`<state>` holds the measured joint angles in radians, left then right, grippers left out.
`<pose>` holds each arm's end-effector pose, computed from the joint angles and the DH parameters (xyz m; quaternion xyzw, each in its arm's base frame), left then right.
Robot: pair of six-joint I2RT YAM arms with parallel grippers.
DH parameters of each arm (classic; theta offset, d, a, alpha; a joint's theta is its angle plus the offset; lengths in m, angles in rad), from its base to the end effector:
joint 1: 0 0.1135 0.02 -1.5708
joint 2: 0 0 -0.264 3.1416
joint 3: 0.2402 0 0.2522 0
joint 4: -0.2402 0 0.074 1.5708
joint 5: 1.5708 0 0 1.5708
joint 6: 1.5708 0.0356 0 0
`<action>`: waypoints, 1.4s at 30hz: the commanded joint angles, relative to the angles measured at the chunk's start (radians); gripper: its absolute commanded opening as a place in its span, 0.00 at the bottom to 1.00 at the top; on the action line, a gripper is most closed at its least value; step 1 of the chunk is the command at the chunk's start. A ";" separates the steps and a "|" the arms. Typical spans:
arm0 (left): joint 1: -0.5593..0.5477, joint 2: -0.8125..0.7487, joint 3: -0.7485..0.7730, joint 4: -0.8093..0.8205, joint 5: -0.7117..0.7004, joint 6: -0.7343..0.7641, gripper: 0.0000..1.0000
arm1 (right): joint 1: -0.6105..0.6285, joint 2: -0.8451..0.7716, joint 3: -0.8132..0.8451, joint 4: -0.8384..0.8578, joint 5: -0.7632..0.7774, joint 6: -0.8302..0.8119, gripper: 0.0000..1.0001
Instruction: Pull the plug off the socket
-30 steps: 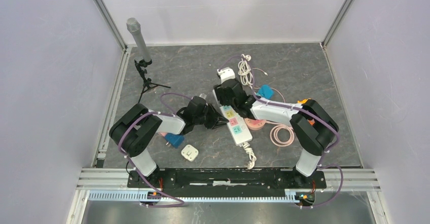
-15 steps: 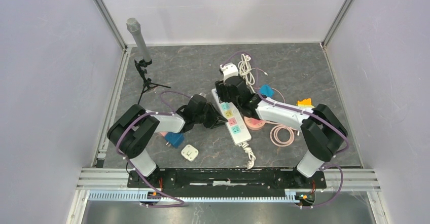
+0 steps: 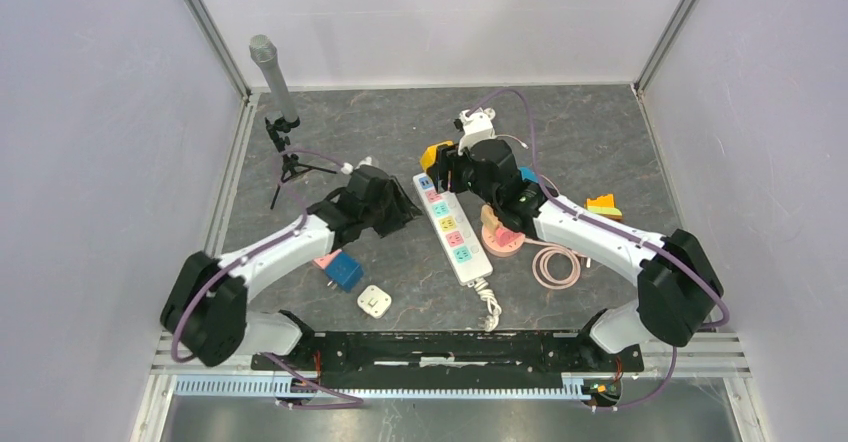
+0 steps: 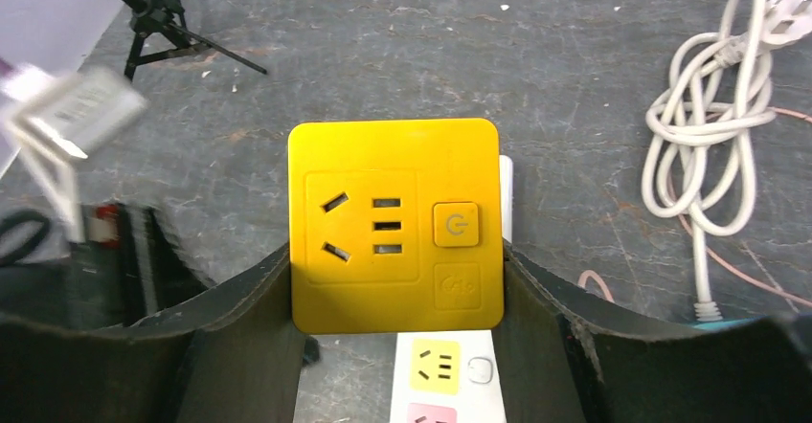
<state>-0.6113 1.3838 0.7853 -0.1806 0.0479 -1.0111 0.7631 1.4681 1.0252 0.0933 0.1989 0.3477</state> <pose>0.2325 -0.1650 0.2075 -0.1741 0.9059 -0.2947 0.2494 0.2522 0.2315 0.2880 -0.1124 0.8095 0.2317 0.5277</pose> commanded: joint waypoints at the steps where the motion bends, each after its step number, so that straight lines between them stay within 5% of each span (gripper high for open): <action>1: 0.014 -0.192 0.022 -0.244 -0.278 0.075 0.62 | -0.004 -0.011 -0.002 0.064 -0.113 0.060 0.00; 9: 0.014 -0.595 0.024 -0.379 -0.551 0.141 0.89 | 0.028 0.146 0.015 0.242 -0.323 0.176 0.00; 14: 0.014 -0.747 0.048 -0.416 -0.583 0.191 0.99 | 0.127 0.340 0.182 0.212 -0.291 0.164 0.02; 31: 0.015 -0.880 0.082 -0.577 -0.452 0.249 1.00 | 0.206 0.705 0.418 0.322 -0.331 0.254 0.37; 42: 0.015 -0.946 0.158 -0.644 -0.499 0.333 1.00 | 0.210 0.732 0.431 0.296 -0.233 0.248 0.89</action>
<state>-0.5995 0.4618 0.8635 -0.8185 -0.4133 -0.7712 0.9680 2.2120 1.4120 0.3798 -0.0921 0.6056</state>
